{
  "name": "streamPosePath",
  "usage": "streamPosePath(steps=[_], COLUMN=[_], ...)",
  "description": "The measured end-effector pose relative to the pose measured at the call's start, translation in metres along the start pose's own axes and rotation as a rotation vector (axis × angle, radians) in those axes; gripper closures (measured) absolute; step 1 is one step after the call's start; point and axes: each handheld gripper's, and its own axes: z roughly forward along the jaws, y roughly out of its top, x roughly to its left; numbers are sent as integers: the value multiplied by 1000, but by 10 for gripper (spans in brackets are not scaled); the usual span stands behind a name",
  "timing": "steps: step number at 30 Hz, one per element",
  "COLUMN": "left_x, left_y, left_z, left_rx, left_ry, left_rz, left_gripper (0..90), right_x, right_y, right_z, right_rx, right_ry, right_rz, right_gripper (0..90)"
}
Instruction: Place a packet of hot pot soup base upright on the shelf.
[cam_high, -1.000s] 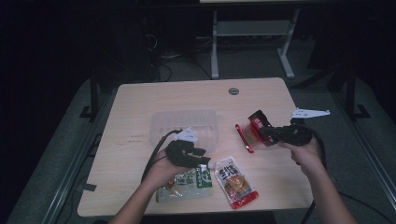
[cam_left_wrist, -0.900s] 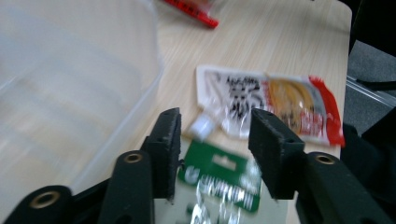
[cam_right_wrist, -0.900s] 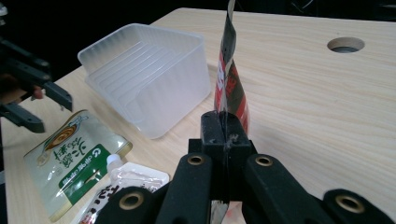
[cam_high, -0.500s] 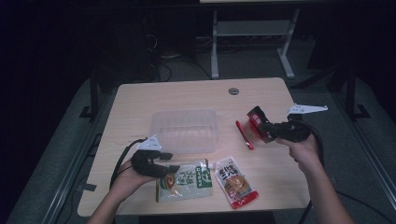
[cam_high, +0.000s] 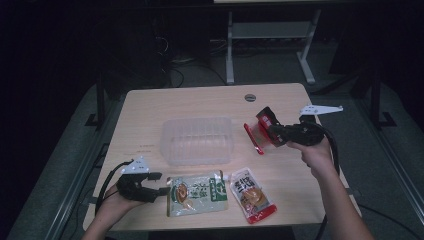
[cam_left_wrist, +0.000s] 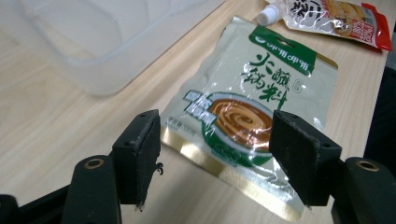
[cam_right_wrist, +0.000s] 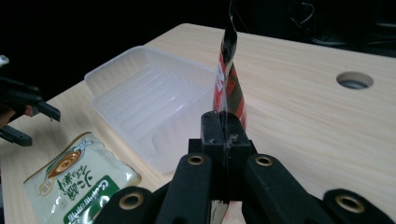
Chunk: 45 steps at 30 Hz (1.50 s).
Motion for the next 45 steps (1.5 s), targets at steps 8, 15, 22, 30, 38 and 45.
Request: streamPosePath(steps=[8,15,22,30,38,45], left_x=[4,5,5,7,7,7], left_y=[-1,-2,-2,-2,-4,-3], left_z=[-3,-2,-2,-3,-2,-1], left_rx=[-20,-23,-21,-19,-11,-13], left_ry=[14,16,15,17,10,8], left_rz=[-1,-11,-3,9,-16,-12], left_gripper=[317,314,311,310,310,310], right_x=[9,17,30,44,47,45], right_y=[18,37,55,67,62,52], right_z=[3,7,21,45,64,73], right_rx=[-54,-95,-103,-106,-84,-47], right_ry=[36,69,103,138,152,121], right_rz=[-14,-26,-52,-60,-40,-21], right_gripper=[900,900,900,900,900,900])
